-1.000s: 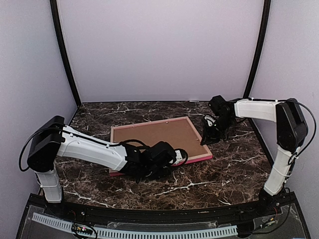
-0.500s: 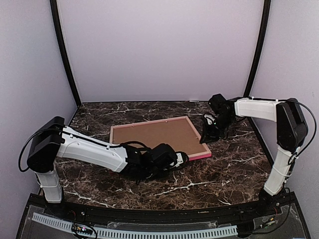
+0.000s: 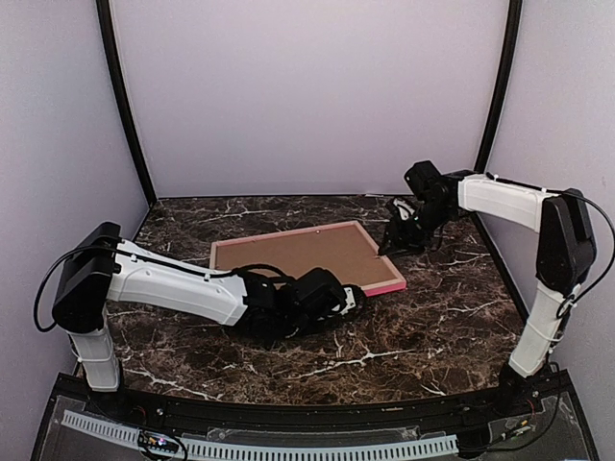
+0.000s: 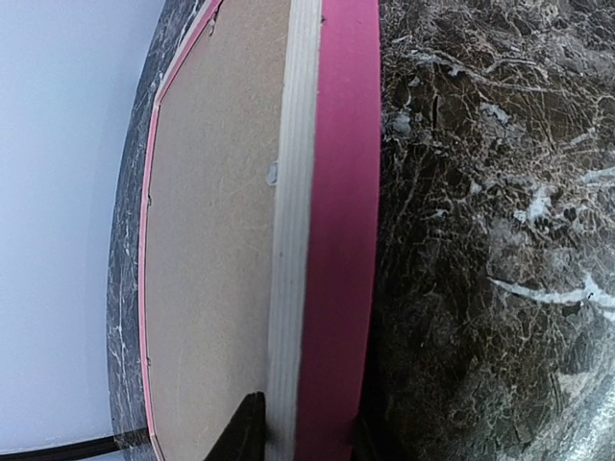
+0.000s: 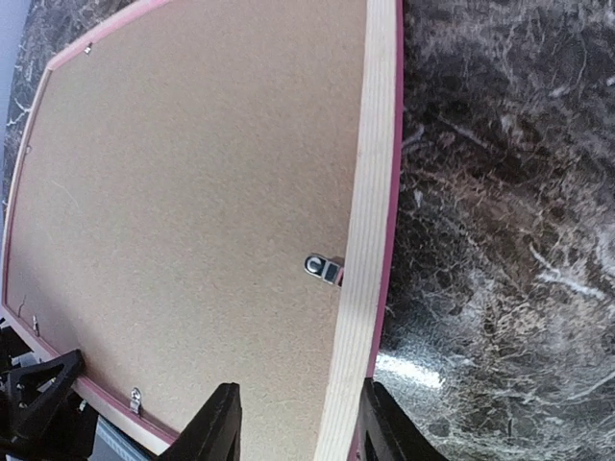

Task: Put the photo into the frame
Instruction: Pass from the right arm to the left, then turn over the photo frame.

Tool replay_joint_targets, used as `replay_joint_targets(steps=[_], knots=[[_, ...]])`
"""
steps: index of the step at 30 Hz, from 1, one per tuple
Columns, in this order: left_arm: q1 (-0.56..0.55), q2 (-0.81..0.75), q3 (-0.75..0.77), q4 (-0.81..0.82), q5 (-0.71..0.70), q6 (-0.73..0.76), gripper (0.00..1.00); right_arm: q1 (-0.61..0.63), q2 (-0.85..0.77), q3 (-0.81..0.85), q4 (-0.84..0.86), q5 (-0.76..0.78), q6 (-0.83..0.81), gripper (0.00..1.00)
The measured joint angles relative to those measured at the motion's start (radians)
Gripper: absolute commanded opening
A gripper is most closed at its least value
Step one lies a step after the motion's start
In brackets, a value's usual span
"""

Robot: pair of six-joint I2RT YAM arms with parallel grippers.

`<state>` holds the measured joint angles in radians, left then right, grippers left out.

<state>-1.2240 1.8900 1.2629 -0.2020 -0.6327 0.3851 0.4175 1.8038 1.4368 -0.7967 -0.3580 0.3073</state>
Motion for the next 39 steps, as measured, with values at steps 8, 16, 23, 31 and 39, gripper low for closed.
replay_joint_targets(steps=[8,16,23,31,39], knots=[[0.000,-0.013,0.093,-0.089,0.008,0.035,0.00,-0.049,-0.074,0.098,-0.028,0.017,-0.008,0.47],[0.005,-0.013,0.261,-0.229,0.012,0.073,0.00,-0.101,-0.147,0.150,-0.025,0.023,-0.014,0.49],[0.011,-0.013,0.439,-0.348,0.024,0.133,0.00,-0.137,-0.194,0.156,-0.022,0.035,-0.026,0.49],[0.040,-0.013,0.620,-0.476,0.112,0.138,0.00,-0.185,-0.258,0.144,-0.016,0.040,-0.038,0.58],[0.150,-0.013,0.787,-0.654,0.314,0.109,0.00,-0.209,-0.359,0.083,0.041,0.034,-0.050,0.70]])
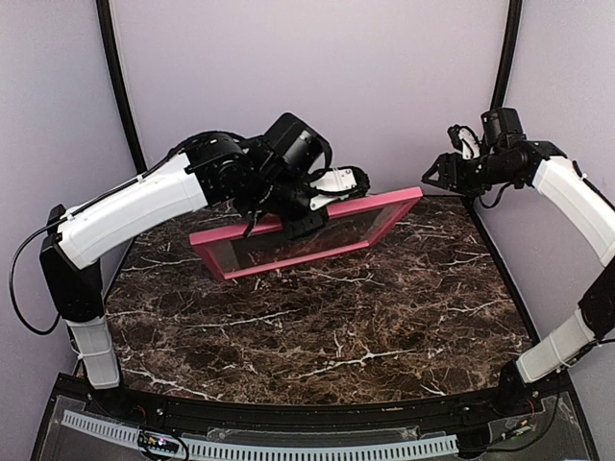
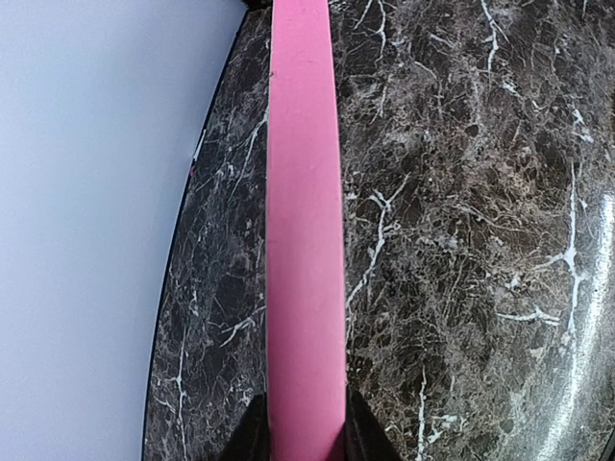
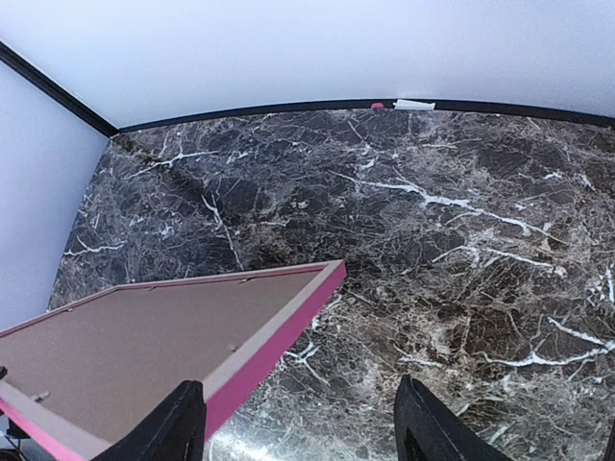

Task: Put the photo into the frame
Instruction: Turn over the photo frame.

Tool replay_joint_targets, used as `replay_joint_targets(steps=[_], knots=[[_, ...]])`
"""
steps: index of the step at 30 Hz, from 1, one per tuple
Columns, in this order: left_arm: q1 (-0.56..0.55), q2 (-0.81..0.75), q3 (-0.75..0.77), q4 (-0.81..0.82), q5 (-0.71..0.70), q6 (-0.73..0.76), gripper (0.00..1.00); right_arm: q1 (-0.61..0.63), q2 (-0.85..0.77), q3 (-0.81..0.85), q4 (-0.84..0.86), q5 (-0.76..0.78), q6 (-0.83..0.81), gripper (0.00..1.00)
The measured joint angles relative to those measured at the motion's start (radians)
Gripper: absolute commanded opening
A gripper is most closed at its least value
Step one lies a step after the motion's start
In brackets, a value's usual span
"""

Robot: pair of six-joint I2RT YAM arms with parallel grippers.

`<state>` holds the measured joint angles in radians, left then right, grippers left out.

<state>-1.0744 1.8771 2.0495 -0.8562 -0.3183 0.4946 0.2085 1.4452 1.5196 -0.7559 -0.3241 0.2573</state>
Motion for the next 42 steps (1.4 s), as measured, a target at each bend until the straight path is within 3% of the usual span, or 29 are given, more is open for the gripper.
replay_joint_targets(steps=[13,27,34,42], knots=[[0.205,-0.023,0.138,-0.165,0.230,-0.048,0.00,0.016,-0.076,-0.116,0.147,-0.106,-0.008,0.76],[0.393,-0.066,0.179,-0.216,0.539,-0.126,0.00,0.148,-0.087,-0.164,0.277,-0.214,-0.092,0.81],[0.554,-0.083,0.156,-0.185,0.722,-0.304,0.00,0.152,-0.088,-0.200,0.322,-0.218,-0.074,0.81],[0.712,-0.135,-0.041,0.060,0.866,-0.598,0.00,0.152,-0.088,-0.227,0.345,-0.214,-0.037,0.81]])
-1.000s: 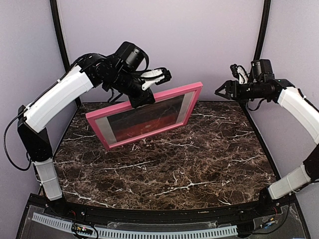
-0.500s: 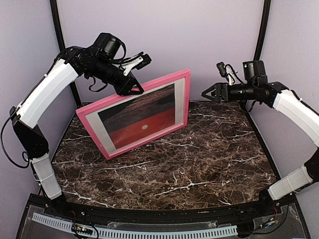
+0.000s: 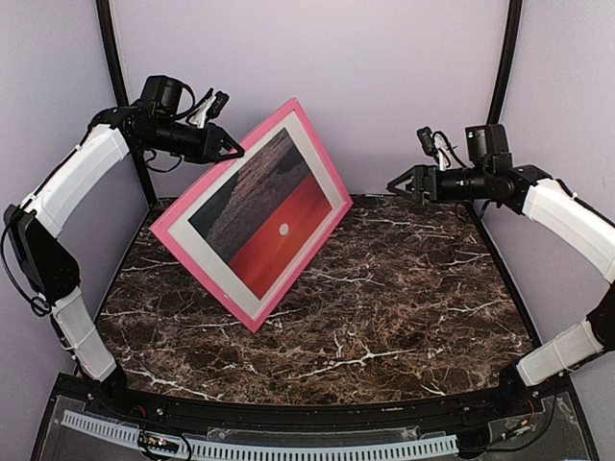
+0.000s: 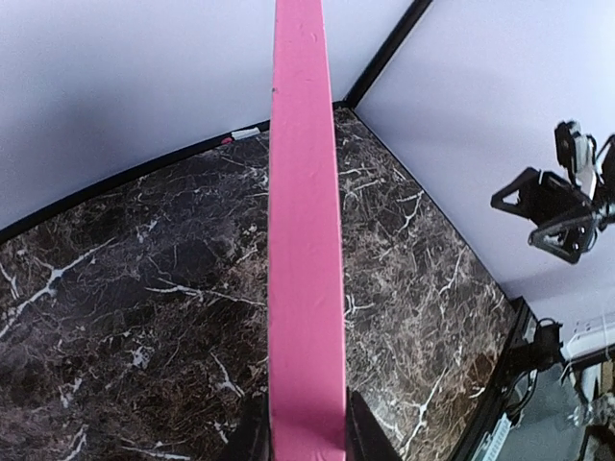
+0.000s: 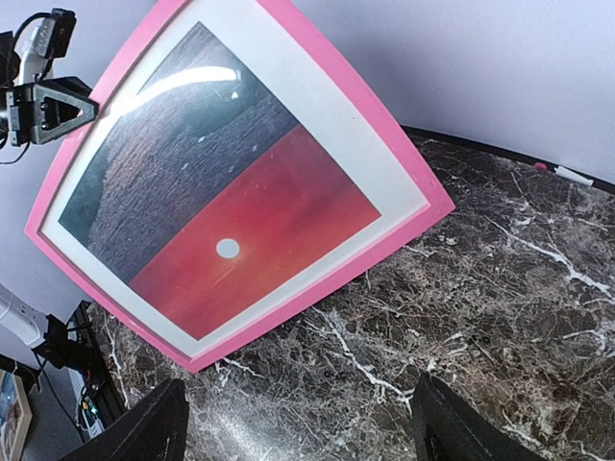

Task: Put the photo into the frame
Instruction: Turn over the photo frame, then place the photo frame at the center of the board.

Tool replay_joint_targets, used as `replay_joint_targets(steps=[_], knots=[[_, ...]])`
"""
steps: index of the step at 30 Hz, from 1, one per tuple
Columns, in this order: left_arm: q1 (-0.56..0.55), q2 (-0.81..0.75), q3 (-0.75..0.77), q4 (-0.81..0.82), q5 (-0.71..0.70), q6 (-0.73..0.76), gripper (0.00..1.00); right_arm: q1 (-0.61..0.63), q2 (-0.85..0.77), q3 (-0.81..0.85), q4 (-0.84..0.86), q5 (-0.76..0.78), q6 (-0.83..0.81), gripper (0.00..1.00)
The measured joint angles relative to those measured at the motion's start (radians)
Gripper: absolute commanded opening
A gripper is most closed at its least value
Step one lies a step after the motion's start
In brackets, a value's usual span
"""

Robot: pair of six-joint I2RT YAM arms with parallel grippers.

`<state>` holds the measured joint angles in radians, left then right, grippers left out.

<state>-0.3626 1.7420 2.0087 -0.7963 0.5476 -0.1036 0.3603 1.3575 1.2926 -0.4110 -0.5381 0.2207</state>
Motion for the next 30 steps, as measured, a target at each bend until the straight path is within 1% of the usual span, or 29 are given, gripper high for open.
replay_joint_targets(steps=[4,9,12,16,24,25,28,29,30], knots=[[0.045,-0.011,-0.127,0.144,0.021,-0.148,0.00,0.000,0.001,-0.004,0.001,0.004,0.007,0.81],[0.102,-0.042,-0.335,0.353,0.053,-0.346,0.00,0.000,0.008,-0.004,0.006,0.010,0.020,0.81],[0.130,-0.060,-0.438,0.446,0.060,-0.440,0.00,0.000,0.017,-0.004,0.008,0.019,0.023,0.81],[0.150,-0.074,-0.541,0.554,0.052,-0.539,0.00,0.000,0.032,-0.005,0.008,0.024,0.025,0.81],[0.158,-0.137,-0.830,0.805,0.030,-0.747,0.00,0.000,0.056,-0.021,0.019,0.037,0.029,0.80],[0.158,-0.137,-0.853,0.831,0.034,-0.763,0.01,0.000,0.061,-0.022,0.020,0.037,0.029,0.80],[0.158,-0.138,-0.920,0.921,0.037,-0.816,0.09,0.001,0.080,-0.022,0.023,0.037,0.032,0.80],[0.158,-0.138,-0.939,0.951,0.037,-0.831,0.15,0.002,0.086,-0.022,0.023,0.037,0.033,0.80],[0.157,-0.140,-0.957,0.975,0.036,-0.845,0.18,0.002,0.092,-0.023,0.023,0.037,0.035,0.80]])
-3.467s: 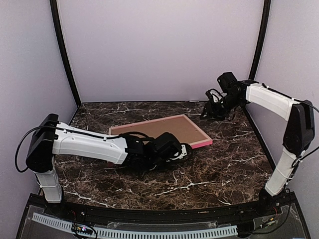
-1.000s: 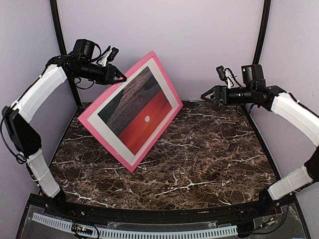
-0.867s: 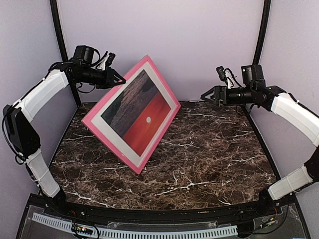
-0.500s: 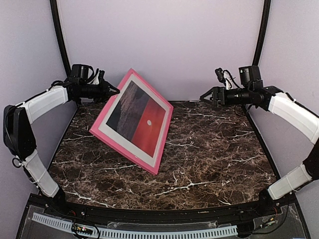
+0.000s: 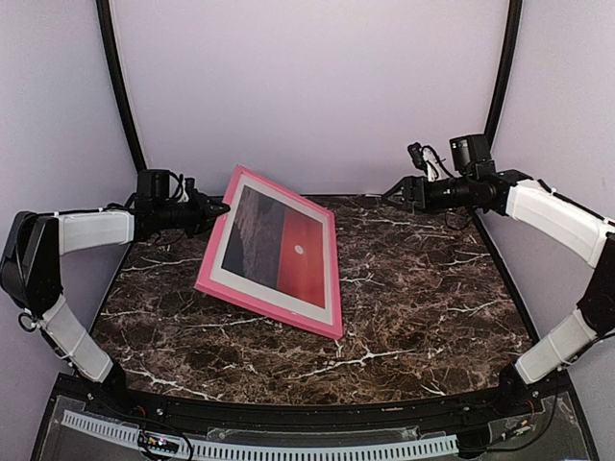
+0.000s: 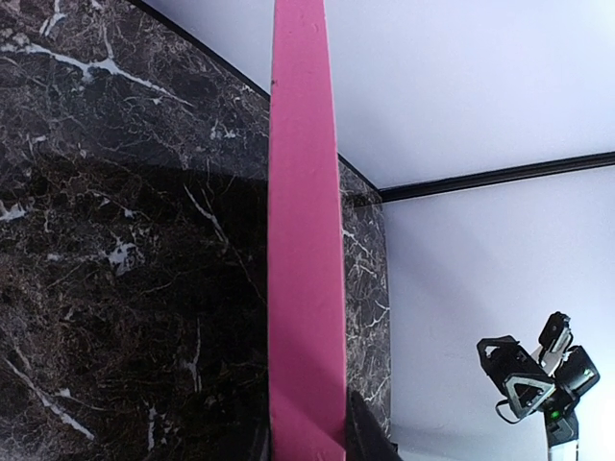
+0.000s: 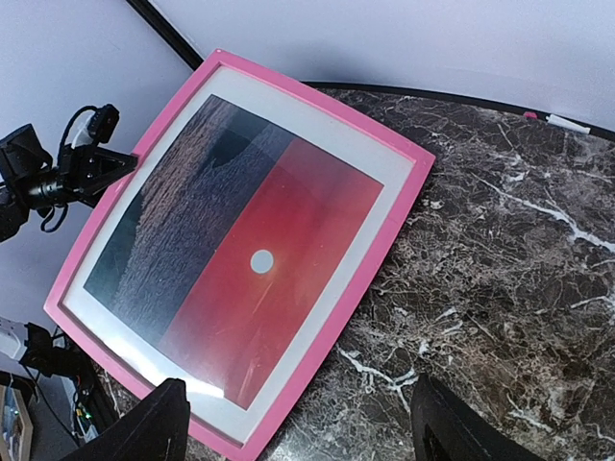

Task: Put the photo into the frame
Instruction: Place the photo frame at the center of the board.

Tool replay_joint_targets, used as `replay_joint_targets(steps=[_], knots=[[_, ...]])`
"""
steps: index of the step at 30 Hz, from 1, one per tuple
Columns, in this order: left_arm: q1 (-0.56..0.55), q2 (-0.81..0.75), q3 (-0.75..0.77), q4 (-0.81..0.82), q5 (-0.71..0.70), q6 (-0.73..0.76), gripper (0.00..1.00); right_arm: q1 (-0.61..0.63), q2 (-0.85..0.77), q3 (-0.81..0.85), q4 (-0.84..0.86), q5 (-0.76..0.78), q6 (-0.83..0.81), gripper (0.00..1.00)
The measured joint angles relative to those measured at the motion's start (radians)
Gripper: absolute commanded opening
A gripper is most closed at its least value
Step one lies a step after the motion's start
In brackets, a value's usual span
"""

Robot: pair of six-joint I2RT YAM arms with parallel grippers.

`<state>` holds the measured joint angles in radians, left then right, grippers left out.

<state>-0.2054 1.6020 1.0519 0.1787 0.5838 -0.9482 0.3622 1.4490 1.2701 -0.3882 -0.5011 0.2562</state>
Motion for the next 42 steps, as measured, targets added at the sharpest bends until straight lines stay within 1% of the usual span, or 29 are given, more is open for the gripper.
replay_joint_targets(steps=[1,2,3,4,5,9,11,16,21,32,38,42], knots=[[0.000,-0.002,-0.017,0.020,0.000,-0.010,0.25,0.001,0.006,0.000,0.000,0.000,0.002,0.80],[0.000,-0.002,-0.034,0.041,0.001,-0.020,0.28,0.002,0.010,0.000,0.000,0.000,0.004,0.80],[0.000,-0.003,-0.046,0.056,0.002,-0.028,0.36,0.003,0.014,0.000,0.000,0.000,0.006,0.80],[0.000,-0.005,-0.063,0.076,0.005,-0.044,0.38,0.004,0.018,0.000,0.001,0.000,0.008,0.80],[0.000,-0.009,-0.080,0.093,0.007,-0.055,0.44,0.005,0.022,0.000,0.003,0.000,0.010,0.80],[0.000,-0.018,-0.148,0.148,0.017,-0.093,0.57,0.009,0.038,0.000,0.015,0.000,0.015,0.79],[0.000,-0.018,-0.181,0.174,0.026,-0.109,0.60,0.013,0.050,-0.001,0.023,0.000,0.016,0.79],[-0.008,-0.018,-0.249,0.233,0.036,-0.132,0.65,0.021,0.082,-0.001,0.035,0.000,0.019,0.78],[-0.030,-0.006,-0.309,0.300,0.037,-0.141,0.67,0.028,0.099,-0.011,0.045,0.000,0.020,0.78],[-0.102,0.069,-0.436,0.388,0.025,-0.165,0.72,0.039,0.146,-0.040,0.064,0.000,0.034,0.77],[-0.109,0.086,-0.480,0.414,0.019,-0.172,0.74,0.042,0.163,-0.047,0.068,0.000,0.034,0.77],[-0.113,0.085,-0.486,0.378,-0.006,-0.132,0.76,0.045,0.164,-0.047,0.071,0.000,0.034,0.77]])
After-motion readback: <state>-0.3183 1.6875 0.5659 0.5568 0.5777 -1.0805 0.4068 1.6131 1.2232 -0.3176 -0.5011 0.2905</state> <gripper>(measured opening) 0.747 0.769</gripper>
